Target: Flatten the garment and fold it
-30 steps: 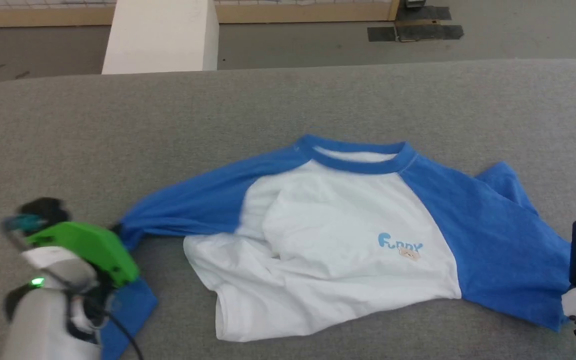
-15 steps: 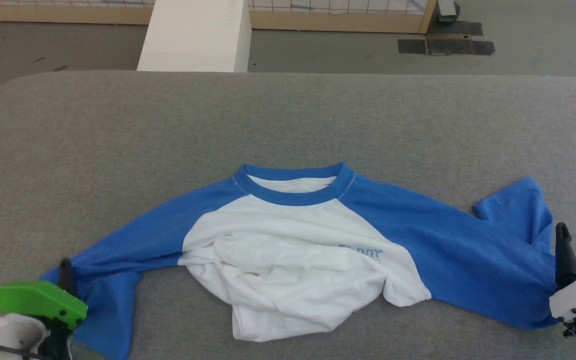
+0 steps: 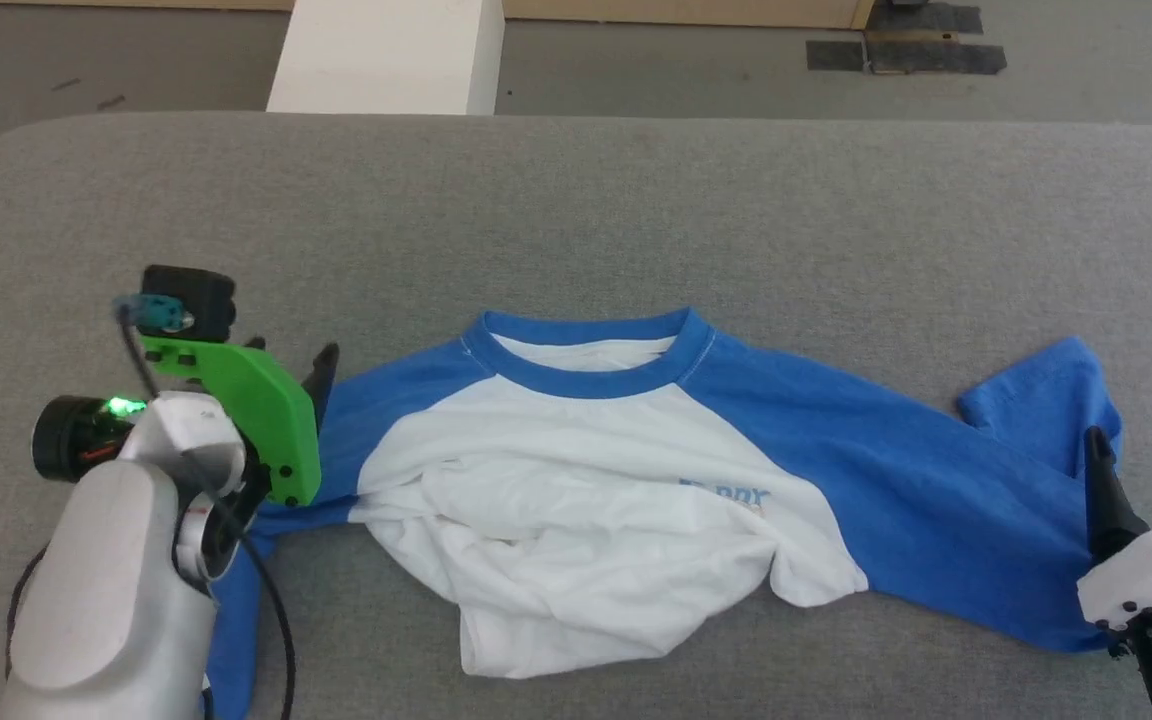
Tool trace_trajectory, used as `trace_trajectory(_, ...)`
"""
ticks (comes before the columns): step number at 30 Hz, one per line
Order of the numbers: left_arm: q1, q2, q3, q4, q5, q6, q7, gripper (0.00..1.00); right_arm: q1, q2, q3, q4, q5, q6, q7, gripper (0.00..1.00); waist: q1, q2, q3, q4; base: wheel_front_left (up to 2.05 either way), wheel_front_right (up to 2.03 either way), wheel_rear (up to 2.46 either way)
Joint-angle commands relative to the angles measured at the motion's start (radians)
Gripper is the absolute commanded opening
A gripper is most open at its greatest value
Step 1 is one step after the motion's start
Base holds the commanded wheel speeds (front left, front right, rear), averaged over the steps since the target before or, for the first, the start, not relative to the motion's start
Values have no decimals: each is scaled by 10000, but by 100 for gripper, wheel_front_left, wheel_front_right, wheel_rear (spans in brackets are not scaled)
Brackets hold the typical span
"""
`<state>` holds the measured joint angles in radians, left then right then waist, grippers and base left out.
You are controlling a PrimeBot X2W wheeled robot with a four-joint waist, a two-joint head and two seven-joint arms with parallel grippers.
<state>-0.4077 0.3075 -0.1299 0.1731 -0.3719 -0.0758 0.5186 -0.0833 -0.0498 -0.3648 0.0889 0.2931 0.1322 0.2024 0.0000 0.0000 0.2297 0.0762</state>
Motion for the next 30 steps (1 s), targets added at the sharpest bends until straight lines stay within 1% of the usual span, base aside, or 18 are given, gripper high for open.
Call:
trace_trajectory(1, -234, 135, -163, 384, 103, -63, 325, 100, -169, -5, 69, -46, 55, -15, 3, 100, 0, 0, 226, -254, 0, 0, 0)
trace_trajectory(4, -457, 255, -490, 1255, 242, -82, 1083, 100, -215, -5, 129, -58, 89, -15, -8, 100, 0, 0, 418, -489, 0, 0, 0)
trace_trajectory(6, -491, 349, -631, 1752, 386, -9, 1437, 100, -238, -5, 150, -86, 85, -15, -26, 100, 0, 0, 541, -621, 0, 0, 0)
trace_trajectory(9, -368, 323, -739, 2408, 295, 90, 2163, 100, -248, -5, 170, -118, 121, -15, -64, 100, 0, 0, 677, -768, 0, 0, 0)
trace_trajectory(14, -233, 283, -774, 2946, 169, 232, 2635, 100, -254, -5, 205, -186, 124, -15, -66, 100, 0, 0, 825, -790, 0, 0, 0)
trace_trajectory(15, -225, 257, -776, 2992, 113, 209, 2640, 29, -269, -5, 246, -217, 125, -15, -58, 100, 0, 0, 862, -770, 0, 0, 0)
trace_trajectory(16, -217, 224, -766, 3021, 45, 183, 2628, 0, -288, -5, 296, -250, 119, -15, -56, 100, 0, 0, 883, -751, 0, 0, 0)
trace_trajectory(18, -188, 123, -715, 3033, -172, 108, 2602, 0, -342, -5, 450, -338, 109, -15, -25, 100, 0, 0, 915, -700, 0, 0, 0)
trace_trajectory(20, -176, -22, -512, 2936, -548, 11, 2355, 0, -429, -5, 722, -498, -61, -15, 120, 100, 0, 0, 956, -653, 0, 0, 0)
trace_trajectory(23, -104, -206, -110, 2510, -1050, -56, 1728, 0, -626, -5, 1478, -1055, -803, -15, 782, 100, 0, 0, 977, -604, 0, 0, 0)
trace_trajectory(24, -58, -243, 22, 2319, -1164, -50, 1524, 0, -725, -5, 1765, -1250, -1109, -15, 1126, 100, 0, 0, 987, -601, 0, 0, 0)
trace_trajectory(27, 212, -312, 555, 1566, -1520, 85, 825, 0, -1289, -58, 2843, -1767, -2206, -15, 2794, 100, 0, 0, 1001, -635, 0, 0, 0)
trace_trajectory(30, 575, -412, 906, 754, -1708, 240, 283, 0, -1974, -436, 3884, -1830, -2780, -15, 4536, 100, 0, 0, 1002, -574, 0, 0, 0)
